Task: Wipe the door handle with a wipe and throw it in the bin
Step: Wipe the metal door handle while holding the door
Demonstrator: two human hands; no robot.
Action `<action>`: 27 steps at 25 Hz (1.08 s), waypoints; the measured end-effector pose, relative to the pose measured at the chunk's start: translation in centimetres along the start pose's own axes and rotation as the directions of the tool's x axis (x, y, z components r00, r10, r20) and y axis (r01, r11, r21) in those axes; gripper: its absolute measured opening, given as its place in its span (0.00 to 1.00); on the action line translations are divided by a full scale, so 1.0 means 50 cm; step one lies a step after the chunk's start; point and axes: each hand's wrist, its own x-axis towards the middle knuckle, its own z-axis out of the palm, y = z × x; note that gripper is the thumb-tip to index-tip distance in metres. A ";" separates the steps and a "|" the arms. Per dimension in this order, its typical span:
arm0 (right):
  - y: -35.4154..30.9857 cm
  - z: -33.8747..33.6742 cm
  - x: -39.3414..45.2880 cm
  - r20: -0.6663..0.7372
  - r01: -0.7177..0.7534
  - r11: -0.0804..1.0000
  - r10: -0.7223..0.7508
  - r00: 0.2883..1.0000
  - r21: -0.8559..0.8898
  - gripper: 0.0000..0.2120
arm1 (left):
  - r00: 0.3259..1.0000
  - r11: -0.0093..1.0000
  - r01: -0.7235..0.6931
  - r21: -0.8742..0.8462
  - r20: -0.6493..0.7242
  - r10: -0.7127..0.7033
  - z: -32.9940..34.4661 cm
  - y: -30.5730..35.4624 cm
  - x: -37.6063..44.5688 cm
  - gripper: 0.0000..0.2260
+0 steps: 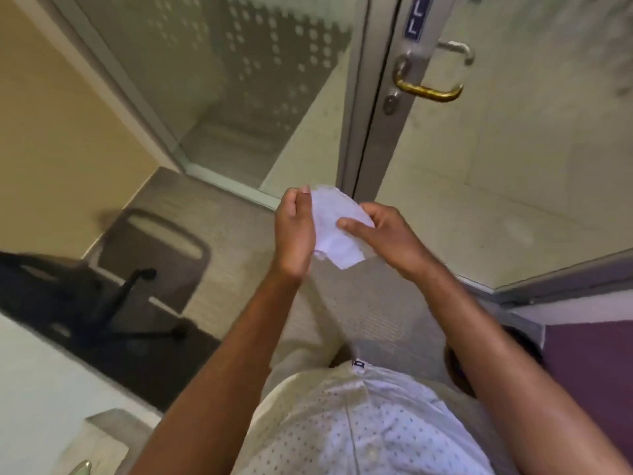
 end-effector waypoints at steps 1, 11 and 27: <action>0.004 -0.038 0.001 -0.035 -0.014 0.999 0.015 0.999 0.030 0.12 | 0.999 0.999 -0.027 0.024 0.031 0.026 0.023 0.009 0.021 0.17; -0.067 -0.234 0.149 -0.463 0.080 0.937 0.094 0.881 0.341 0.07 | 0.916 0.998 -0.031 -0.051 0.399 0.049 0.207 0.092 0.243 0.08; -0.139 -0.200 0.471 -0.692 -0.499 0.519 -0.292 0.660 -0.694 0.15 | 0.841 0.986 -0.061 0.155 0.540 -0.033 0.334 0.093 0.599 0.17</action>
